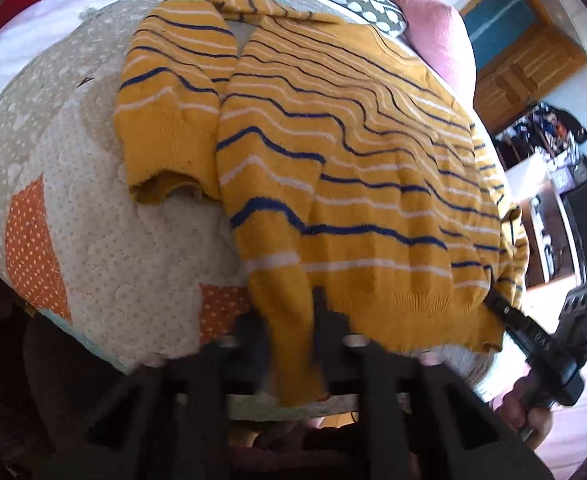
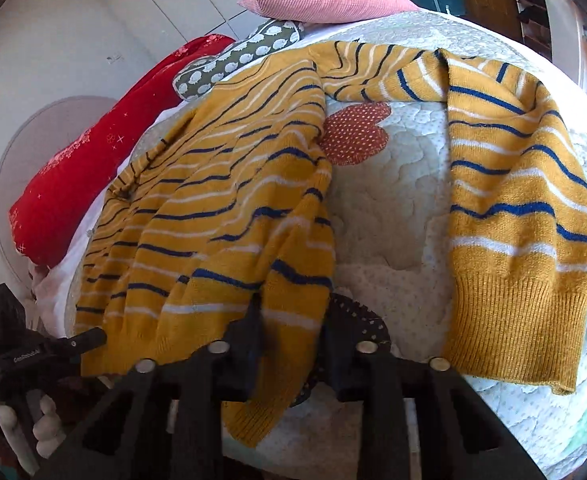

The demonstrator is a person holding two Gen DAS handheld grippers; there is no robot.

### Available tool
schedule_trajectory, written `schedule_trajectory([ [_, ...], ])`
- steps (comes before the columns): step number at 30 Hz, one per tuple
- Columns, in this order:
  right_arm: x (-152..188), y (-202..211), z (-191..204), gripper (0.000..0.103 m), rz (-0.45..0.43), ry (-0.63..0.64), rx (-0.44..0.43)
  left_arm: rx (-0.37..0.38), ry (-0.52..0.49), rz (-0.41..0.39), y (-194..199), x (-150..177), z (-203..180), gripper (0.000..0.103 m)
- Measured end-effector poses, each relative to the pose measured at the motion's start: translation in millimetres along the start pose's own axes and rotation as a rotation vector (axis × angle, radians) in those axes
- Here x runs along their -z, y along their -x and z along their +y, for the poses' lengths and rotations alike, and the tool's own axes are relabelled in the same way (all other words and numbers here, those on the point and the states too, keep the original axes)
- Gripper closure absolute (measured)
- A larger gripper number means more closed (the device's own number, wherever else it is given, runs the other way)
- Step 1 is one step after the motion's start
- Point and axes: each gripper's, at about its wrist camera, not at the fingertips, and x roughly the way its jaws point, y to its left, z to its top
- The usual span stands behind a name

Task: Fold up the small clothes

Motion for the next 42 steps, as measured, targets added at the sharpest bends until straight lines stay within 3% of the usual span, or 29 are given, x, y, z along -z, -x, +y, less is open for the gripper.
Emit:
schedule_trajectory([
  [6, -1, 41, -6, 0.097, -0.02, 0.024, -0.038, -0.018, -0.004, -0.02, 25, 11, -8, 0.095],
  [10, 15, 57, -14, 0.097, 0.001, 0.055, -0.003, -0.022, 0.034, 0.027, 19, 25, 5, 0.092],
  [13, 27, 46, -34, 0.096, 0.042, -0.003, 0.045, 0.0, 0.126, 0.091, 4, 31, 24, 0.087],
  [14, 28, 47, -42, 0.096, 0.051, -0.037, 0.015, 0.024, 0.148, 0.096, 5, 33, 28, 0.086],
  [16, 24, 62, -56, 0.095, 0.02, -0.103, -0.04, 0.03, 0.139, 0.06, 17, 35, 30, 0.084],
  [17, 20, 73, -62, 0.095, -0.02, -0.116, -0.027, 0.012, 0.119, 0.029, 25, 36, 29, 0.08],
  [20, 6, 103, -81, 0.085, -0.122, -0.143, 0.066, -0.043, 0.066, -0.05, 43, 38, 23, 0.067],
  [22, -1, 112, -93, 0.08, -0.148, -0.169, 0.107, -0.07, 0.037, -0.078, 49, 37, 17, 0.067],
  [26, -4, 114, -100, 0.075, -0.164, -0.164, 0.192, -0.111, -0.039, -0.097, 51, 34, -4, 0.065],
  [31, -3, 105, -99, 0.058, -0.156, -0.134, 0.258, -0.188, -0.15, -0.131, 51, 30, -25, 0.055],
  [39, 5, 95, -86, 0.043, -0.144, -0.062, 0.277, -0.174, -0.184, -0.113, 41, 28, -37, 0.05],
  [42, 12, 81, -89, 0.043, -0.114, -0.091, 0.313, -0.16, -0.175, -0.1, 39, 28, -37, 0.05],
])
